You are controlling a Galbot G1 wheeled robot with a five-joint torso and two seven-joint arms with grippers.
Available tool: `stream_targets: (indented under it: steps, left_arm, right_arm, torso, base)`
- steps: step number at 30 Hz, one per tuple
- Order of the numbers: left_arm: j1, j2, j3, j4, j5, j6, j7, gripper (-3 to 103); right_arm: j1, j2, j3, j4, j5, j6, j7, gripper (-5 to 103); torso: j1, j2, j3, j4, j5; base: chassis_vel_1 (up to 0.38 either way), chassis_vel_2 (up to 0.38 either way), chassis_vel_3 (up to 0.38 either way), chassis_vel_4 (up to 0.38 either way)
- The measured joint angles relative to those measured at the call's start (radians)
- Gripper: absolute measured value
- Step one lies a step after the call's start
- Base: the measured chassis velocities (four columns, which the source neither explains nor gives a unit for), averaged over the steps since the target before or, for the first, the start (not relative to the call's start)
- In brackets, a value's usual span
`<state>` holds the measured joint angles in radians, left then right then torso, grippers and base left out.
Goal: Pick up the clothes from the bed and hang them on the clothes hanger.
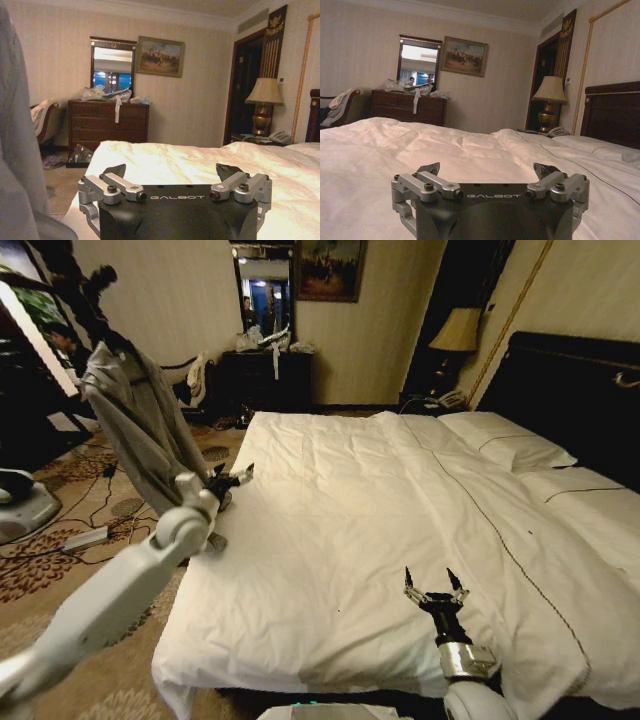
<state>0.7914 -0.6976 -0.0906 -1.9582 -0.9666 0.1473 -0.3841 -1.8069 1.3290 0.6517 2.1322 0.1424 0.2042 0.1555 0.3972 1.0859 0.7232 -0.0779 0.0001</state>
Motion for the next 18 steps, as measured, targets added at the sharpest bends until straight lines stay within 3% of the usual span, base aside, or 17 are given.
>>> stream_targets:
  steps: [2,4,5,8,12,13,15,17,18]
  left_arm:
    - [0.048,-0.004,-0.024,-0.016,0.029,-0.012,0.005,100]
    - [0.189,-0.024,-0.107,-0.049,0.109,-0.037,0.031,100]
    - [0.189,-0.024,-0.107,-0.049,0.109,-0.037,0.031,100]
    - [0.417,-0.052,-0.235,-0.069,0.230,-0.097,0.099,100]
    - [0.506,-0.080,-0.289,-0.077,0.272,-0.125,0.127,100]
    - [0.574,-0.111,-0.332,-0.088,0.299,-0.145,0.149,100]
    - [0.797,-0.266,-0.496,-0.162,0.416,-0.229,0.234,100]
    - [0.818,-0.283,-0.510,-0.169,0.429,-0.239,0.243,100]
    - [0.879,-0.328,-0.547,-0.189,0.469,-0.267,0.271,100]
  right_arm:
    - [0.000,0.000,0.000,0.000,0.000,0.000,0.000,100]
    - [0.000,0.000,0.000,0.000,0.000,0.000,0.000,100]
    - [0.000,0.000,0.000,0.000,0.000,0.000,0.000,100]
    - [0.000,0.000,0.000,0.000,0.000,0.000,0.000,100]
    - [0.000,0.000,0.000,0.000,0.000,0.000,0.000,100]
    - [0.000,0.000,0.000,0.000,0.000,0.000,0.000,100]
    - [0.000,0.000,0.000,0.000,0.000,0.000,0.000,100]
    - [0.000,0.000,0.000,0.000,0.000,0.000,0.000,100]
    - [0.000,0.000,0.000,0.000,0.000,0.000,0.000,100]
  torso:
    - [0.000,0.000,0.000,-0.0003,0.0001]
    - [0.000,0.000,0.000,-0.0004,-0.0001]
    - [0.000,0.000,0.000,-0.0004,-0.0001]
    - [0.000,0.000,0.000,0.0006,-0.0003]
    - [0.000,0.000,0.000,0.0005,0.0000]
    - [0.000,0.000,0.000,0.0001,-0.0004]
    - [0.000,0.000,0.000,0.0001,-0.0003]
    - [0.000,0.000,0.000,0.0000,-0.0003]
    - [0.000,0.000,0.000,0.0004,0.0000]
  base:
    - [0.000,0.000,0.000,0.000]
    - [0.000,0.000,0.000,0.000]
    - [0.000,0.000,0.000,0.000]
    - [0.000,0.000,0.000,0.000]
    - [0.000,0.000,0.000,0.000]
    - [0.000,0.000,0.000,0.000]
    - [0.000,0.000,0.000,0.000]
    - [0.000,0.000,0.000,0.000]
    - [0.000,0.000,0.000,0.000]
